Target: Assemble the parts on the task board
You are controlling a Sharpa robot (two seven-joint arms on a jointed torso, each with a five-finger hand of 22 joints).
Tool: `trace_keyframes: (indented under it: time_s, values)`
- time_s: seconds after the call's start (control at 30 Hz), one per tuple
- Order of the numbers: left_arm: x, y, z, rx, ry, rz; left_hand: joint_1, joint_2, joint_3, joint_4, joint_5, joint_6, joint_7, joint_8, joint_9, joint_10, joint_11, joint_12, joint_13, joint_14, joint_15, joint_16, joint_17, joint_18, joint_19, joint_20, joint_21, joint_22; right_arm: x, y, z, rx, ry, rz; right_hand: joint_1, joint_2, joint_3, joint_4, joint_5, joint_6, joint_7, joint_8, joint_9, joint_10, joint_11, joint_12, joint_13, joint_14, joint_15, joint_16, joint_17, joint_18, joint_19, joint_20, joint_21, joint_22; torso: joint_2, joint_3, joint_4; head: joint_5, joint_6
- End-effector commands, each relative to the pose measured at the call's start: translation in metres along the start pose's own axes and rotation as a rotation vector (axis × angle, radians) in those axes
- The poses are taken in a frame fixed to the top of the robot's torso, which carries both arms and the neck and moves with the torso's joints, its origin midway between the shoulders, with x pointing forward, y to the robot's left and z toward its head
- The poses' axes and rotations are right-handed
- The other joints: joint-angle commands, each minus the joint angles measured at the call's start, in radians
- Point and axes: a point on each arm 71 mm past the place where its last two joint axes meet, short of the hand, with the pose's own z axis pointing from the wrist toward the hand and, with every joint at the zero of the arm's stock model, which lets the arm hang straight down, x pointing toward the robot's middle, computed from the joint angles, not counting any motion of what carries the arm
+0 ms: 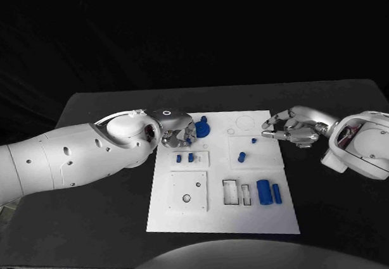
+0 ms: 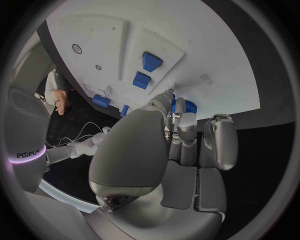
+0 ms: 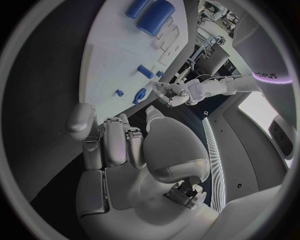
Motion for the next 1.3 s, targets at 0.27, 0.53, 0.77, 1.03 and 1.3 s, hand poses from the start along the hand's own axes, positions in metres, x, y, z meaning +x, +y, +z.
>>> trace_keyframes:
  time_s: [0.27, 0.53, 0.77, 1.03, 1.3]
  values:
    - [0.006, 0.0032, -0.0016, -0.042, 0.048, -0.006, -0.007, -0.009, 0.003, 0.006, -0.007, -0.003, 0.006, -0.006, -0.002, 0.006, 0.004, -0.007, -0.003, -0.009, -0.001, -0.003, -0.002, 0.0, -0.006, 0.0, -0.004, 0.2, 0.0026, -0.0008, -0.0007, 0.002, 0.019, 0.0, 0.011, -0.003, 0.002, 0.001, 0.007, 0.006, 0.001, 0.006, -0.002, 0.055, 0.005, -0.008, 0.232, -0.004, 0.006, -0.01, 0.058, 0.021, -0.01, 0.0, -0.009, 0.034, 0.0, 0.0012, 0.0002, 0.003, 0.0]
    - [0.0075, 0.0037, -0.0027, -0.046, 0.061, -0.003, -0.009, -0.012, 0.004, 0.006, -0.007, -0.004, 0.005, -0.008, -0.004, 0.004, 0.004, -0.011, -0.006, -0.011, -0.001, -0.004, -0.005, 0.0, -0.007, 0.0, -0.006, 0.2, 0.003, -0.0014, -0.0008, 0.003, 0.02, 0.001, 0.012, -0.003, 0.002, 0.001, 0.007, 0.006, 0.001, 0.006, -0.002, 0.054, 0.005, -0.008, 0.231, -0.005, 0.007, -0.013, 0.057, 0.021, -0.011, 0.0, -0.012, 0.033, 0.0, 0.001, -0.0001, 0.002, 0.0]
    - [0.0084, 0.0033, -0.0038, -0.044, 0.067, -0.003, -0.014, -0.016, 0.005, 0.009, -0.009, -0.006, 0.005, -0.012, -0.007, 0.003, 0.004, -0.016, -0.01, -0.012, -0.001, -0.003, -0.005, 0.0, -0.007, 0.001, -0.007, 0.2, 0.0036, -0.0016, -0.0007, 0.003, 0.02, 0.002, 0.012, -0.003, 0.002, 0.001, 0.007, 0.006, 0.001, 0.006, -0.002, 0.054, 0.005, -0.008, 0.231, -0.005, 0.007, -0.013, 0.057, 0.021, -0.011, 0.0, -0.012, 0.033, 0.0, 0.0014, 0.0006, 0.002, 0.0]
    - [0.009, 0.0014, -0.0043, -0.038, 0.064, -0.006, -0.016, -0.018, 0.006, 0.01, -0.01, -0.008, 0.005, -0.016, -0.009, 0.001, 0.004, -0.02, -0.013, -0.012, -0.001, -0.003, -0.006, 0.0, -0.007, 0.001, -0.007, 0.2, 0.0043, -0.0017, -0.0003, 0.003, 0.022, 0.002, 0.012, -0.003, 0.002, 0.001, 0.007, 0.006, 0.001, 0.006, -0.003, 0.052, 0.005, -0.01, 0.229, -0.007, 0.007, -0.016, 0.055, 0.022, -0.012, 0.0, -0.015, 0.032, 0.0, 0.0014, 0.0003, 0.002, 0.0]
    - [0.0088, -0.0013, -0.0034, -0.028, 0.057, -0.008, -0.017, -0.019, 0.007, 0.011, -0.012, -0.011, 0.005, -0.019, -0.011, 0.0, 0.004, -0.022, -0.015, -0.012, -0.001, -0.002, -0.005, 0.0, -0.007, 0.001, -0.006, 0.2, 0.0048, -0.0022, -0.0003, 0.004, 0.023, 0.003, 0.013, -0.003, 0.002, 0.001, 0.007, 0.006, 0.002, 0.006, -0.003, 0.042, 0.006, -0.016, 0.223, -0.007, 0.007, -0.015, 0.055, 0.022, -0.013, 0.0, -0.016, 0.032, 0.0, 0.0011, -0.0008, 0.004, 0.0]
